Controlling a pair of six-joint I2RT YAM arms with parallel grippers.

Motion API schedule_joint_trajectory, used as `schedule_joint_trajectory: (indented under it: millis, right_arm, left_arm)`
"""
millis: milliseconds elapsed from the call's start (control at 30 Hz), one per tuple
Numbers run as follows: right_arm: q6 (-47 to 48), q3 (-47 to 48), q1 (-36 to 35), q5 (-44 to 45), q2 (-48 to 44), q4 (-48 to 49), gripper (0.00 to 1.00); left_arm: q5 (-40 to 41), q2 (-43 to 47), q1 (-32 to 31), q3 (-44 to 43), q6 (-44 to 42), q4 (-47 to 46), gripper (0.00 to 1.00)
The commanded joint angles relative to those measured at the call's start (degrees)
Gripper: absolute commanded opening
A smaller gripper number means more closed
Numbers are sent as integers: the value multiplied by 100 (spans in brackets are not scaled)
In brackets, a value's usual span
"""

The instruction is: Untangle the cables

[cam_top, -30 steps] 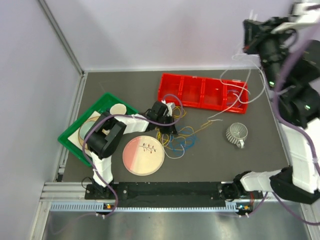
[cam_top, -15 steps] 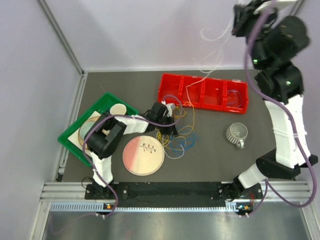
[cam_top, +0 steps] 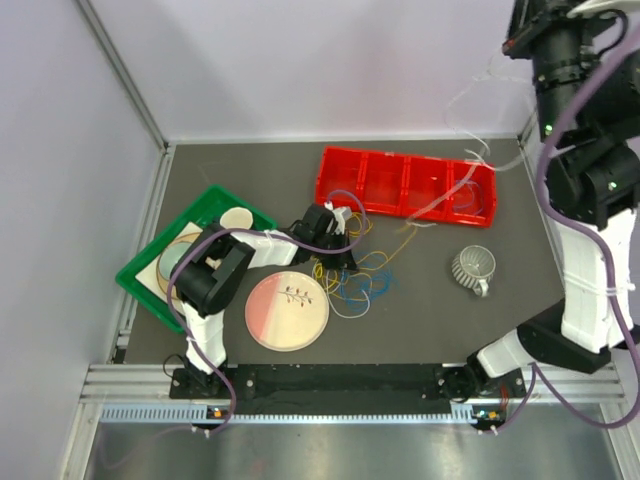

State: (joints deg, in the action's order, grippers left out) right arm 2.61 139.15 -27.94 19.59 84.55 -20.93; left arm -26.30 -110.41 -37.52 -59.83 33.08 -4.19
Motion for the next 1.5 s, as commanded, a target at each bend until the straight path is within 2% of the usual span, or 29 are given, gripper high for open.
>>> schedule_joint_trajectory:
  millis: [0, 267, 567, 800, 967, 1167, 1300, 1400, 1467]
  right_arm:
    - [248, 330, 43, 106, 210, 80, 0]
    - [407, 499, 43, 299, 88, 273, 0]
    - [785, -757, 131, 1186, -658, 528, 0]
    - [977, -2363, 500, 1897, -1731, 888, 0]
    - [1136, -2954, 571, 2136, -2030, 1012, 0]
    - [1189, -3123, 588, 2338, -2057, 994, 0]
    - [1312, -2938, 632, 2435, -1768, 994, 0]
    - [1181, -2745, 650, 2251, -1574, 793, 0]
    - [760, -2560, 650, 1962, -1398, 556, 0]
  left_arm:
    - [29, -244, -19, 33, -135, 172, 0]
    - [143, -297, -19, 42, -188, 207, 0]
    - [389, -157, 8, -28, -320, 322, 0]
    - [565, 283, 534, -125, -346, 339, 0]
    - [890, 704, 754, -152, -539, 735, 0]
    - [1311, 1434, 895, 164, -565, 1147, 0]
    - [2032, 1952, 948, 296, -750, 1552, 0]
    - [1534, 1928, 913, 367, -786, 1369, 0]
    - [1137, 1804, 607, 218, -742, 1185, 0]
